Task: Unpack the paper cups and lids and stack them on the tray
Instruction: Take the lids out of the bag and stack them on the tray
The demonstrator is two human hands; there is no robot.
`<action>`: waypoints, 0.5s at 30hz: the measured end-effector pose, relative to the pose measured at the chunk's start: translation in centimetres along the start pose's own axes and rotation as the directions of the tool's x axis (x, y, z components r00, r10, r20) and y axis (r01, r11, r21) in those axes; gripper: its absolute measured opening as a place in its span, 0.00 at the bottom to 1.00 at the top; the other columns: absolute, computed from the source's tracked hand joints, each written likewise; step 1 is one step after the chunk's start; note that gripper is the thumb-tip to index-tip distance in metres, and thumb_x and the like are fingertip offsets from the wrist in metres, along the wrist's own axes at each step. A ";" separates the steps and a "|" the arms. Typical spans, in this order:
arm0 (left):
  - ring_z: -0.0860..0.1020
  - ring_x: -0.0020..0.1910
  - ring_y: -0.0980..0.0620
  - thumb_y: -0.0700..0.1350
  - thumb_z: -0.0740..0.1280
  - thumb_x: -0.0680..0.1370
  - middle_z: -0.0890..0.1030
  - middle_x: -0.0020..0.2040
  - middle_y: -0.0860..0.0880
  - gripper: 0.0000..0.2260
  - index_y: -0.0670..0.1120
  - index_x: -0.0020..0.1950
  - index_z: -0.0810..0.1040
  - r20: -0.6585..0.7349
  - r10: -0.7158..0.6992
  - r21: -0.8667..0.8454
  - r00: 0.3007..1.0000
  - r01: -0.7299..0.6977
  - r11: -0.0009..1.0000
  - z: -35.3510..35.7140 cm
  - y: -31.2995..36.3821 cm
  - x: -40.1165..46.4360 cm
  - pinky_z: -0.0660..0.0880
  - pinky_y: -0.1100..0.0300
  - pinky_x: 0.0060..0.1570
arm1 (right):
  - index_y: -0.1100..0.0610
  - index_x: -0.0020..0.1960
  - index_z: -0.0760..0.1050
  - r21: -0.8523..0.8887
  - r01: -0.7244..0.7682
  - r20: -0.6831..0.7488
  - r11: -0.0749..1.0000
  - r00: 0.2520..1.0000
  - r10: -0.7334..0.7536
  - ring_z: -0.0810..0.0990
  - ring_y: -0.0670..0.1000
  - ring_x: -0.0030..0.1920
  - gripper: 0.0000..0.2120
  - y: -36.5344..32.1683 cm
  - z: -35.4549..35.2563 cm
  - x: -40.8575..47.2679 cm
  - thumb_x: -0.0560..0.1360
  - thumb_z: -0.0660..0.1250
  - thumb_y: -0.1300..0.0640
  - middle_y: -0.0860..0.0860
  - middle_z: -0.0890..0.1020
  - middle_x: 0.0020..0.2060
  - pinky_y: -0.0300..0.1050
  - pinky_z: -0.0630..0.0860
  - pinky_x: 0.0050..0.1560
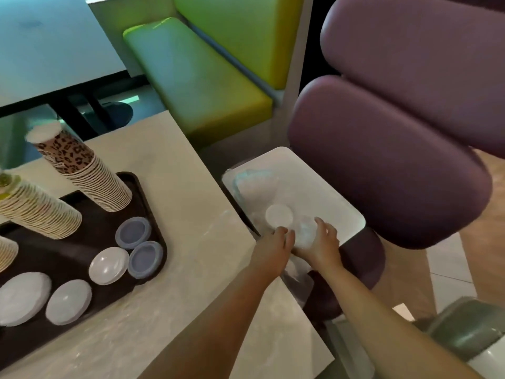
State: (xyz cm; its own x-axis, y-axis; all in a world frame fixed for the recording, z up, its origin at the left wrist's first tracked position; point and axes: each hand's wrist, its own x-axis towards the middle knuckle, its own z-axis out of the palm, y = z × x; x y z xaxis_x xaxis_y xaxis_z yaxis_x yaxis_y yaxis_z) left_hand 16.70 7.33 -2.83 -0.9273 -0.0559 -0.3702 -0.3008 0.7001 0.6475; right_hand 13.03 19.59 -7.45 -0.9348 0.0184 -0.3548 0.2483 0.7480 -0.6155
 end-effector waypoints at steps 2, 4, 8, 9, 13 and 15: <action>0.74 0.59 0.41 0.52 0.49 0.83 0.77 0.59 0.40 0.20 0.40 0.65 0.71 0.058 -0.008 0.073 0.998 0.004 0.997 0.6 0.2 0.3 0.67 0.51 0.59 | 0.52 0.76 0.50 0.007 -0.037 0.065 0.999 0.997 0.036 0.61 0.60 0.71 0.51 0.7 0.5 0.7 0.64 0.76 0.43 0.57 0.54 0.73 0.53 0.69 0.65; 0.74 0.59 0.41 0.53 0.49 0.83 0.77 0.59 0.40 0.21 0.40 0.64 0.70 0.106 -0.021 0.148 0.994 0.006 0.989 1.0 0.3 0.6 0.67 0.51 0.59 | 0.51 0.76 0.49 0.038 -0.053 0.126 0.998 0.991 0.048 0.65 0.60 0.69 0.51 1.0 0.9 1.2 0.64 0.76 0.44 0.57 0.54 0.73 0.52 0.71 0.62; 0.73 0.61 0.39 0.54 0.49 0.83 0.75 0.62 0.38 0.23 0.39 0.70 0.65 0.177 -0.070 0.198 0.982 0.034 0.980 1.8 0.7 1.1 0.67 0.48 0.61 | 0.51 0.73 0.57 0.086 -0.140 0.165 0.986 0.978 0.125 0.74 0.58 0.57 0.37 0.7 1.1 2.3 0.69 0.71 0.46 0.57 0.67 0.64 0.53 0.78 0.53; 0.72 0.62 0.38 0.53 0.50 0.83 0.74 0.63 0.37 0.23 0.39 0.71 0.63 0.192 -0.081 0.176 0.978 0.047 0.983 1.9 0.9 1.2 0.67 0.48 0.61 | 0.53 0.71 0.60 0.083 -0.155 0.167 0.984 0.976 0.140 0.76 0.56 0.53 0.33 0.6 1.0 2.4 0.71 0.69 0.47 0.56 0.70 0.61 0.53 0.79 0.50; 0.67 0.68 0.40 0.52 0.52 0.83 0.67 0.70 0.38 0.24 0.42 0.75 0.57 0.217 -0.079 0.024 0.973 0.075 0.997 2.5 1.4 1.2 0.63 0.50 0.66 | 0.54 0.68 0.63 0.155 -0.166 0.166 0.974 0.976 0.140 0.77 0.55 0.50 0.27 1.4 0.6 2.6 0.73 0.66 0.50 0.55 0.74 0.55 0.49 0.78 0.37; 0.66 0.69 0.40 0.52 0.53 0.83 0.66 0.71 0.38 0.24 0.42 0.76 0.56 0.202 -0.059 -0.046 0.978 0.069 0.997 2.6 1.7 1.1 0.63 0.52 0.66 | 0.53 0.68 0.63 0.262 -0.216 0.181 0.940 0.968 0.172 0.76 0.55 0.50 0.26 1.8 0.2 2.5 0.73 0.66 0.48 0.55 0.74 0.55 0.47 0.77 0.36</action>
State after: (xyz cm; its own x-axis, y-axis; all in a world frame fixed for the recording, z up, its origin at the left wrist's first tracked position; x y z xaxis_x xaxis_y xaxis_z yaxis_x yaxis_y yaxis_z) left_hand 15.77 10.35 -3.85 -0.8438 0.0480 -0.5344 -0.3743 0.6609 0.6504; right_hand 11.23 20.87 -9.61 -0.8162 0.0264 -0.5772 0.5025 0.5257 -0.6865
